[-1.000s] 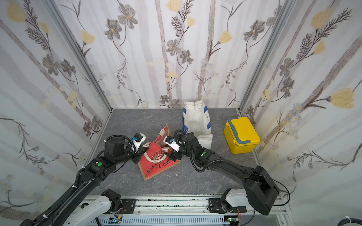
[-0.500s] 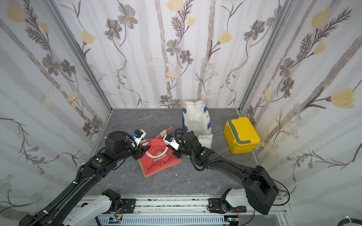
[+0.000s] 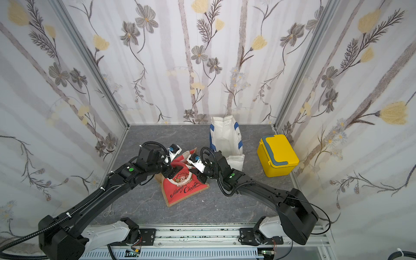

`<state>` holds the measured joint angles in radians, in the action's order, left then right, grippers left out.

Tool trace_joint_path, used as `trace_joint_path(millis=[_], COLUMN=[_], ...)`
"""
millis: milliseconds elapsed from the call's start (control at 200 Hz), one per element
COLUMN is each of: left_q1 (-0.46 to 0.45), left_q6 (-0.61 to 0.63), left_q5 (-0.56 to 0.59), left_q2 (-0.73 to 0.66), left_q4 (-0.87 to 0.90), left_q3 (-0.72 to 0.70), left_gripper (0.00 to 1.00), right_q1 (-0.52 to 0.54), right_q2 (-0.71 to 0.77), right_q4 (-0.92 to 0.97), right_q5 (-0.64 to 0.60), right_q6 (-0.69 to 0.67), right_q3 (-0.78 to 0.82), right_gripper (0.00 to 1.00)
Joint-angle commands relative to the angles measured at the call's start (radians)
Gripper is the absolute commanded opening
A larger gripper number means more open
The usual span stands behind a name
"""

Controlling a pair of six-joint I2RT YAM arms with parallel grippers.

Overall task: Put away the canvas bag
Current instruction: Press the canvas bag at the center of the board.

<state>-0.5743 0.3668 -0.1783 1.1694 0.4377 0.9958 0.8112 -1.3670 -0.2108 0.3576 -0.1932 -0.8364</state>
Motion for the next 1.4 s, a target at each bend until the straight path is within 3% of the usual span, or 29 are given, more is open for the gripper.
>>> trace_joint_path(millis=[0,90,155,205,275,420,495,535,639,749,949,1074,1094,1234,1299,1394], left_q1=[-0.002,-0.004,-0.005,-0.005,-0.004,-0.005,-0.006,-0.006,-0.008,-0.015,-0.026,-0.030,-0.029,-0.030,-0.030,-0.029], left_q6=[0.050,0.062,0.071,0.076,0.079,0.080,0.075,0.069,0.073,0.092,0.120,0.141,0.145,0.165,0.175,0.187], left_q5=[-0.036,-0.083,-0.076,-0.049,-0.012,-0.047,-0.096,-0.106,-0.134,-0.142,-0.192,-0.176,-0.166,-0.126,-0.133,-0.162], left_q2=[0.027,0.027,0.007,-0.015,-0.044,-0.070,-0.054,-0.039,0.008,0.067,0.133,0.094,0.093,-0.006,-0.033,-0.035], left_q4=[-0.023,0.000,0.007,0.012,0.021,0.015,0.013,0.014,0.019,0.013,0.025,0.041,0.042,0.059,0.067,0.104], left_q3=[0.025,0.037,0.026,0.013,-0.001,-0.011,-0.008,-0.001,0.027,0.071,0.142,0.119,0.112,0.061,0.042,0.045], left_gripper=[0.54,0.34,0.16,0.13,0.23,0.23,0.35,0.41,0.63,0.67,0.36,0.06,0.00,0.00,0.00,0.00], right_q1=[0.001,-0.010,-0.019,-0.024,-0.030,-0.032,-0.033,-0.033,-0.033,-0.033,-0.032,-0.033,-0.033,-0.040,-0.047,-0.050], right_q2=[0.002,0.016,0.037,0.055,0.083,0.132,0.147,0.150,0.148,0.136,0.089,0.075,0.078,0.133,0.161,0.184], right_q4=[-0.070,-0.077,-0.069,-0.053,-0.038,-0.023,-0.034,-0.041,-0.102,-0.190,-0.328,-0.340,-0.337,-0.351,-0.401,-0.461], right_q5=[0.073,0.072,0.069,0.056,0.022,-0.038,-0.050,-0.046,-0.021,0.015,0.090,0.061,0.047,-0.049,-0.052,-0.042], right_q6=[0.024,0.031,0.033,0.031,0.028,0.008,-0.004,-0.010,-0.012,0.020,0.127,0.145,0.140,0.089,0.051,0.000], right_q3=[0.006,0.020,0.032,0.038,0.060,0.136,0.163,0.170,0.186,0.194,0.185,0.184,0.187,0.252,0.298,0.329], right_gripper=[0.28,0.34,0.47,0.54,0.61,0.64,0.61,0.57,0.33,0.21,0.15,0.16,0.17,0.40,0.56,0.69])
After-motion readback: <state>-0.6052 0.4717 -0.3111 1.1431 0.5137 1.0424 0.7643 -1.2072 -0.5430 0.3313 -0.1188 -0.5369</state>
